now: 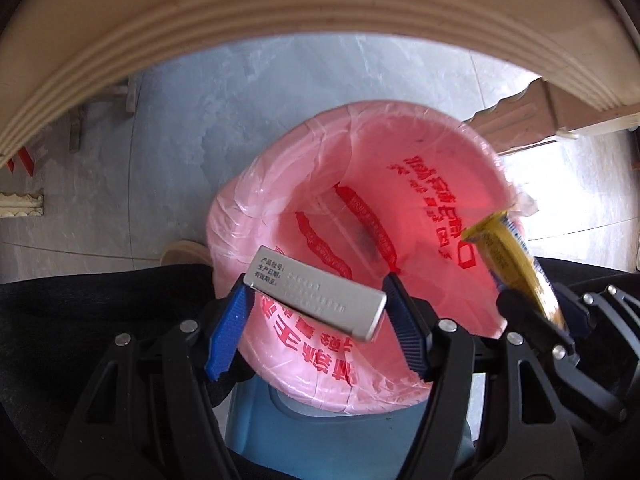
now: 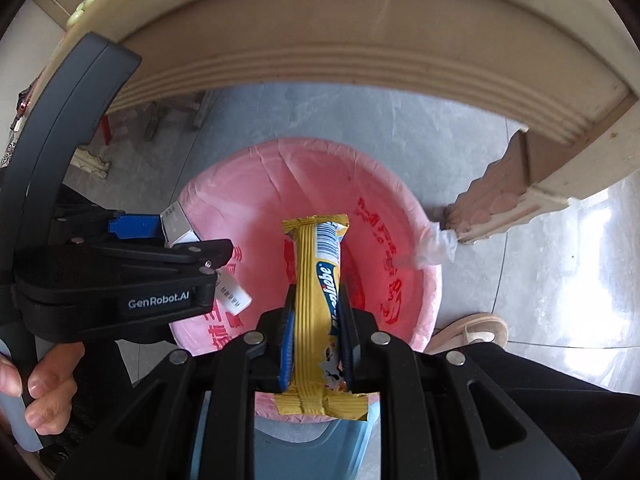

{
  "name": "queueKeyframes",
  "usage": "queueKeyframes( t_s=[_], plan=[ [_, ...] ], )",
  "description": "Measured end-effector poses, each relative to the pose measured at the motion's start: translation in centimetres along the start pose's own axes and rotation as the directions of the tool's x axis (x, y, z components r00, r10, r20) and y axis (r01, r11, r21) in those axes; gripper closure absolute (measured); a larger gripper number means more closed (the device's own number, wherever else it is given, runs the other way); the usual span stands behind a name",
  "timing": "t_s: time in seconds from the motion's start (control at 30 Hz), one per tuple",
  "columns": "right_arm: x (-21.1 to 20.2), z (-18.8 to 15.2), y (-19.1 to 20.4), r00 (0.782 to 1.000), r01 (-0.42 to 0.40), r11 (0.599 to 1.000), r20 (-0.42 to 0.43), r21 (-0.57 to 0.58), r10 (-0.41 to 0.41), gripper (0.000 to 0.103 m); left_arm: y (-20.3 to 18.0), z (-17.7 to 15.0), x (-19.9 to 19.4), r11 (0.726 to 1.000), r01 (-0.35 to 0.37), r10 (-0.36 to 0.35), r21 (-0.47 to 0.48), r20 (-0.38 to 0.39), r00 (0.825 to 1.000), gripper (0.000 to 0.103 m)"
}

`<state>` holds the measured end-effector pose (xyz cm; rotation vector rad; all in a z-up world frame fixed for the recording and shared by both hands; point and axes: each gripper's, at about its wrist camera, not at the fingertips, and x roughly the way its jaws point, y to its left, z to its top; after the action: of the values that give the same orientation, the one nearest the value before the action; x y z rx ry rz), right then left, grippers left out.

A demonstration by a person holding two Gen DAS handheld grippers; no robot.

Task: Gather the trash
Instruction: 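Open both tools to drop the box and wrapper into the bin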

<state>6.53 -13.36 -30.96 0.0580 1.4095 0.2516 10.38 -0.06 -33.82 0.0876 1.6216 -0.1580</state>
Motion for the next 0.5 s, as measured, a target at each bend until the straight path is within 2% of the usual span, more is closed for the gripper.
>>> queueKeyframes(
  t_s=[0.07, 0.1, 0.3, 0.4, 0.47, 0.5],
  plan=[
    [0.9, 0.0, -0.1, 1.0, -0.005, 1.0, -0.026, 0.005, 0.005, 0.085, -0.1, 0.4, 0.9, 1.0, -0.009, 0.009, 0.0, -0.019, 1.0, 0.039],
    [1.5, 0.0, -0.3, 0.999, -0.009, 1.0, -0.04, 0.01, 0.009, 0.085, -0.2, 0.7, 1.3, 1.0, -0.009, 0.009, -0.001, -0.031, 0.999, 0.048],
    [4.8, 0.3, -0.7, 0.993, -0.033, 0.999, -0.116, 0.026, 0.036, 0.084, 0.4, 1.4, 4.1, 0.999, -0.026, 0.021, -0.035, -0.136, 0.991, 0.049],
    [5.9, 0.3, -0.8, 0.988, -0.037, 0.999, -0.151, 0.026, 0.04, 0.081, 0.5, 1.6, 4.5, 0.999, -0.025, 0.018, -0.044, -0.154, 0.988, 0.049],
    [5.9, 0.4, -0.9, 0.989, -0.026, 0.999, -0.148, 0.027, 0.029, 0.074, 0.4, 1.6, 4.4, 0.999, -0.032, 0.025, -0.044, -0.15, 0.988, 0.049],
    [6.0, 0.4, -0.9, 0.989, -0.021, 0.999, -0.146, 0.029, 0.025, 0.067, 0.3, 1.6, 4.5, 0.999, -0.028, 0.022, -0.04, -0.154, 0.988, 0.049]
  ],
)
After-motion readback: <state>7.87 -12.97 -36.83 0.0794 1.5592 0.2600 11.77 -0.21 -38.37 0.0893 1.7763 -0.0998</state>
